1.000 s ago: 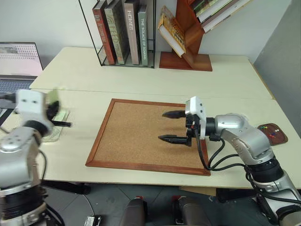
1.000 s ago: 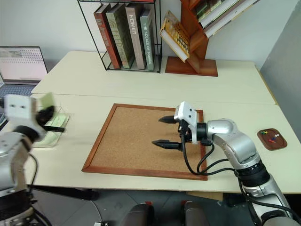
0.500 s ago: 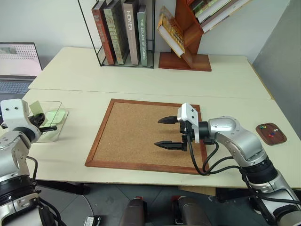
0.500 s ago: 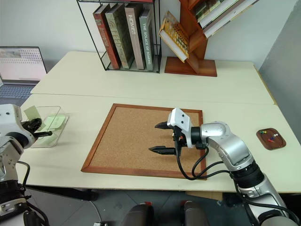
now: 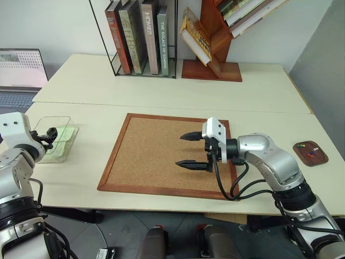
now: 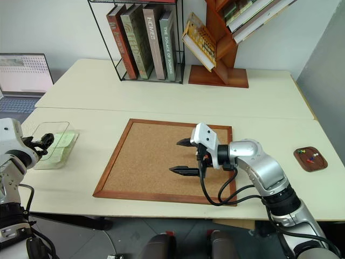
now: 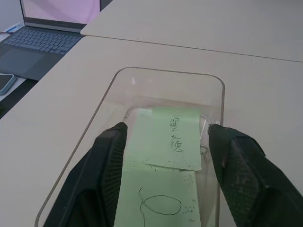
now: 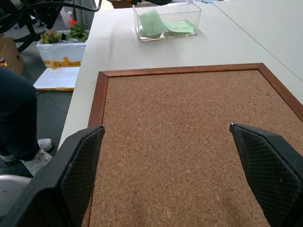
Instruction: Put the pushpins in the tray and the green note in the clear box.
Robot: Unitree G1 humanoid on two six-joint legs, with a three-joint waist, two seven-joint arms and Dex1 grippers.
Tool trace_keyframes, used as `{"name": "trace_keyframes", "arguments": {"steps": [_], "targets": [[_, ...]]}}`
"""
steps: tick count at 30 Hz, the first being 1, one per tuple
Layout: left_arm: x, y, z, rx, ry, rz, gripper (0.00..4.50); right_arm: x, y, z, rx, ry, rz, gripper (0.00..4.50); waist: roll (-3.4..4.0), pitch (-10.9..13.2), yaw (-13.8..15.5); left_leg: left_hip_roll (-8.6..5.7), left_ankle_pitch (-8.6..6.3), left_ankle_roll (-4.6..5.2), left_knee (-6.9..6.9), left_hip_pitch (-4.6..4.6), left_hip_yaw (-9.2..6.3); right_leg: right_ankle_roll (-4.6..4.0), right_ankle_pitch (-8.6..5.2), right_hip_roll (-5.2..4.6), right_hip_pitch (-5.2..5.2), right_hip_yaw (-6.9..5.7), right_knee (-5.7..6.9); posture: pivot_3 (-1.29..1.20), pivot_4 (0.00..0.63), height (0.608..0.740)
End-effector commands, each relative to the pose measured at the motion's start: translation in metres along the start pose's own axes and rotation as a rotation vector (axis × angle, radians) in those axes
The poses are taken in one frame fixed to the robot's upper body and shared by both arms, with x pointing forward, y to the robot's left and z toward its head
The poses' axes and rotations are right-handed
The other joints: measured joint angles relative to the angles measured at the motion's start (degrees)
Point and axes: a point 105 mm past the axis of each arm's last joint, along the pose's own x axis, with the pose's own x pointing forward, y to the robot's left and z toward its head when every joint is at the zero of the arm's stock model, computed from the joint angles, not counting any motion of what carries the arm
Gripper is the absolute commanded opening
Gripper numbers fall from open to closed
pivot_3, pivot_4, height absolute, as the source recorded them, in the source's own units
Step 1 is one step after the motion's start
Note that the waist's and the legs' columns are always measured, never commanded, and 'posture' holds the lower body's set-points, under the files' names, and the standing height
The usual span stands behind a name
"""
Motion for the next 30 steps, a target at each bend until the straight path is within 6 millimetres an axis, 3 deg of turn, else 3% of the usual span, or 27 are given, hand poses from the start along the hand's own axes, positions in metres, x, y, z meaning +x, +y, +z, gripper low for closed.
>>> {"name": "trace_keyframes", "arguments": {"steps": [1,6,8,11,15,18,21,25,30], "targets": [[-0.006,0.006,0.021,0.066,-0.060,0.033,3.61,-0.003,-0.004,0.015,-0.058,-0.039,-0.009,4.50,0.00,0.0,0.0,0.00,0.00,0.00,0.00,0.00,0.00,0.00,0.00,0.00,0.00,0.00,0.00,0.00,0.150,0.740],[-0.014,0.005,0.033,0.145,-0.121,0.052,3.61,-0.005,-0.006,0.017,-0.061,-0.054,-0.021,4.50,0.00,0.0,0.0,0.01,0.00,0.00,-0.01,0.00,0.01,-0.01,0.00,0.00,-0.01,0.01,0.00,0.00,0.150,0.740],[-0.018,-0.013,0.044,0.185,-0.171,-0.010,3.61,-0.008,-0.009,0.020,-0.064,-0.070,-0.040,4.50,-0.01,0.0,0.1,0.01,0.00,0.00,-0.01,0.00,0.00,-0.01,0.00,-0.01,-0.01,0.01,0.00,0.00,0.150,0.740],[-0.025,-0.060,0.050,0.231,-0.208,-0.182,3.61,-0.015,-0.014,0.023,-0.056,-0.090,-0.081,4.50,-0.05,0.0,0.5,-0.02,0.00,-0.01,0.01,-0.03,-0.03,-0.01,0.01,-0.04,0.00,-0.01,-0.01,0.00,0.150,0.740],[-0.051,-0.131,0.048,0.371,-0.295,-0.449,3.61,-0.034,-0.026,0.025,-0.009,-0.136,-0.219,4.50,-0.05,0.0,0.5,-0.07,0.00,-0.01,0.00,-0.01,0.07,-0.02,0.02,-0.12,0.04,0.07,-0.07,0.00,0.150,0.740],[-0.066,-0.167,0.034,0.411,-0.291,-0.597,3.61,-0.055,-0.033,0.017,-0.011,-0.167,-0.357,4.50,-0.05,0.0,0.4,-0.06,0.00,-0.02,-0.06,-0.02,0.10,-0.04,0.01,-0.12,0.02,0.10,-0.07,0.00,0.150,0.740],[-0.092,-0.203,0.003,0.488,-0.246,-0.795,3.61,-0.076,-0.024,-0.003,0.014,-0.126,-0.416,4.50,-0.02,0.0,0.3,-0.05,-0.01,-0.02,-0.14,-0.02,0.09,-0.05,-0.01,-0.09,-0.01,0.10,-0.07,0.00,0.150,0.740],[-0.104,-0.214,-0.015,0.459,-0.194,-0.905,3.61,-0.086,-0.014,-0.020,0.036,-0.073,-0.440,4.50,0.02,0.0,-0.2,-0.04,-0.01,-0.01,-0.11,-0.01,0.18,0.03,-0.06,-0.04,-0.02,0.16,-0.07,0.00,0.150,0.740],[-0.107,-0.216,-0.020,0.398,-0.170,-0.954,3.61,-0.085,-0.011,-0.028,0.043,-0.052,-0.451,4.50,0.02,0.0,-0.2,0.08,0.02,0.04,-0.06,0.24,0.13,0.20,-0.19,0.14,0.10,0.11,0.07,0.00,0.150,0.740]]}}
